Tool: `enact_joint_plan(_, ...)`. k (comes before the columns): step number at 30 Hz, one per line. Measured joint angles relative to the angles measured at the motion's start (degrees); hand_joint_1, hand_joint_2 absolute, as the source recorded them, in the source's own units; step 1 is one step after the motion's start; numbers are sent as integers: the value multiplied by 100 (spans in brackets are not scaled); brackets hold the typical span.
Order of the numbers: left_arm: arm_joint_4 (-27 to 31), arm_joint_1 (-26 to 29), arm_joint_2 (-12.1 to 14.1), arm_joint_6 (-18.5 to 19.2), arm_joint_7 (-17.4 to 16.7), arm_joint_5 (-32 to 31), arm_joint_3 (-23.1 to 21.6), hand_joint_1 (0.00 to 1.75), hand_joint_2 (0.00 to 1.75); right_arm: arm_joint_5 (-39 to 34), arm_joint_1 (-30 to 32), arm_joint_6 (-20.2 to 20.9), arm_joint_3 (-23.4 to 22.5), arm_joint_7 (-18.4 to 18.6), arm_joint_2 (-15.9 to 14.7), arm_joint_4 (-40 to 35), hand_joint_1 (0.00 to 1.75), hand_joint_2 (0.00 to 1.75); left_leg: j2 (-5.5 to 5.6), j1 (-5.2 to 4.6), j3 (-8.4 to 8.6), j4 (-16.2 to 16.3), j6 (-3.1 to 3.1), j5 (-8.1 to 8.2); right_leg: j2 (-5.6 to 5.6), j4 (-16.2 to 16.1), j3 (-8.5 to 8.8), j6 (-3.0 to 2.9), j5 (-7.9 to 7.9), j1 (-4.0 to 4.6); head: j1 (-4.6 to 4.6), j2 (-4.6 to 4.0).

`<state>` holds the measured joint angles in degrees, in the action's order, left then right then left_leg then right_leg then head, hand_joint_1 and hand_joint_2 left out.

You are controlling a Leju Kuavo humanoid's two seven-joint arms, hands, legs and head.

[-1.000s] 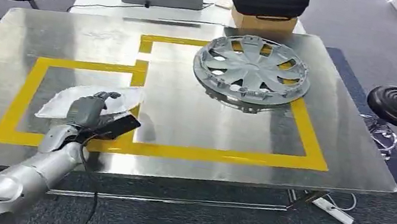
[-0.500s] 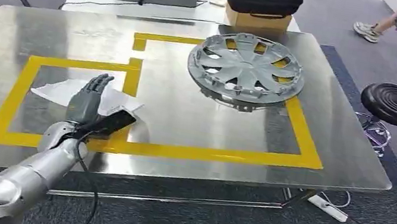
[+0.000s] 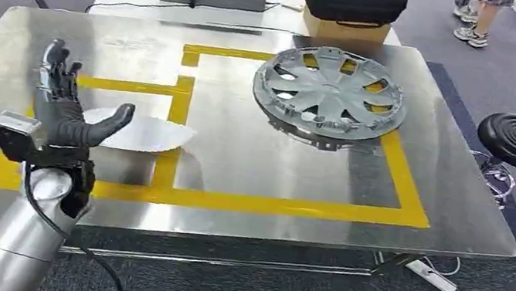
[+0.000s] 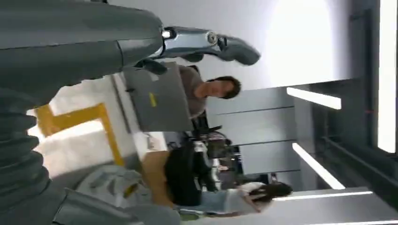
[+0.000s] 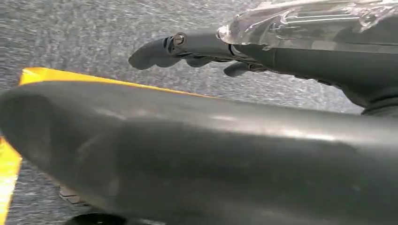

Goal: Take the parts from the cabinet and place them on the table.

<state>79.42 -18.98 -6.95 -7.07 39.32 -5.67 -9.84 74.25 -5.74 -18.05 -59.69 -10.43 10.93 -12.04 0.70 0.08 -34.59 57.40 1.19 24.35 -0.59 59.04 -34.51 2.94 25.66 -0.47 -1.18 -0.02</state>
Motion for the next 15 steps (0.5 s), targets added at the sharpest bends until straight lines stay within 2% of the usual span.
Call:
enact_joint_plan(2, 362, 166, -50, 166, 61, 282, 9, 0, 175, -11, 17, -15, -2, -2, 0, 0, 0, 0, -3, 14, 11, -19, 54, -1, -12, 11, -10, -79, -3, 9, -2, 0)
enact_joint_plan(3, 537, 262, -88, 257, 66, 430, 11, 0, 175, -20, 17, -22, -4, -7, 0, 0, 0, 0, -7, 20, 9, -6, 88, 48, -8, -18, 10, -115, -24, -28, -11, 0)
enact_joint_plan(4, 699, 358, -136, 390, 77, 653, 11, 0, 175, -35, 13, -37, -4, -13, 0, 0, 0, 0, -11, 16, -54, 160, 117, 185, -9, -24, 18, -150, -20, -31, 26, 0)
enact_joint_plan(5, 853, 441, -173, 559, 79, 950, 11, 0, 175, -65, 3, -59, -4, -15, 0, 0, 0, 0, -12, 21, -222, 515, 138, 396, -6, -24, 18, -173, -17, -32, 57, 0)
enact_joint_plan(7, 1011, 687, -274, 810, -13, 1519, 15, 0, 175, -114, 5, -90, -11, -13, 0, 0, 0, 0, -13, 30, -684, 1468, 167, 807, -1, -24, 18, -190, -9, -31, 52, 0)
enact_joint_plan(8, 1076, 825, -341, 873, -102, 1820, 28, 0, 175, -135, 14, -100, -15, -13, 0, 0, 0, 0, -14, 31, -833, 1747, 172, 861, -2, -24, 18, -193, -6, -31, 57, 0)
enact_joint_plan(9, 1107, 938, -400, 892, -158, 1984, 42, 0, 175, -151, 23, -107, -17, -13, 0, 0, 0, 0, -14, 33, -839, 1742, 171, 781, -5, -24, 22, -193, -6, -31, 55, 0)
enact_joint_plan(10, 1136, 992, -453, 908, -234, 2189, 59, 0, 175, -168, 28, -114, -20, -11, 0, 0, 0, 0, -14, 36, -761, 1550, 162, 601, -6, -23, 22, -188, -2, -31, 61, 0)
enact_joint_plan(11, 1153, 1021, -492, 910, -258, 2268, 68, 0, 175, -184, 29, -120, -22, -4, 0, 0, 0, 0, -15, 39, -587, 1176, 153, 360, -6, -23, 27, -183, -1, -31, 59, 0)
enact_joint_plan(12, 1184, 1049, -547, 921, -302, 2340, 77, 0, 175, -197, 27, -131, -24, 2, 2, 0, 0, 0, -21, 40, -338, 699, 142, 120, -6, -22, 38, -162, 6, -34, 61, 0)
enact_joint_plan(13, 1207, 1103, -593, 975, -299, 2414, 79, 0, 175, -199, 24, -142, -28, 4, 2, 0, 0, 0, -43, 47, -111, 296, 135, -2, -6, -22, 46, -122, 12, -27, 63, 0)
enact_joint_plan(14, 1240, 1149, -645, 1030, -288, 2451, 74, 0, 175, -199, 18, -161, -33, 4, 2, 0, 0, 0, -28, 52, 11, 3, 105, 65, -19, 45, 13, -73, 47, 28, 83, 0)
enact_joint_plan(15, 1256, 1195, -678, 1052, -280, 2475, 74, 0, 175, -199, 20, -173, -35, 7, 2, 0, 0, 0, -19, 51, -19, 71, 59, 59, -12, 15, 6, -50, 30, 23, 59, 0)
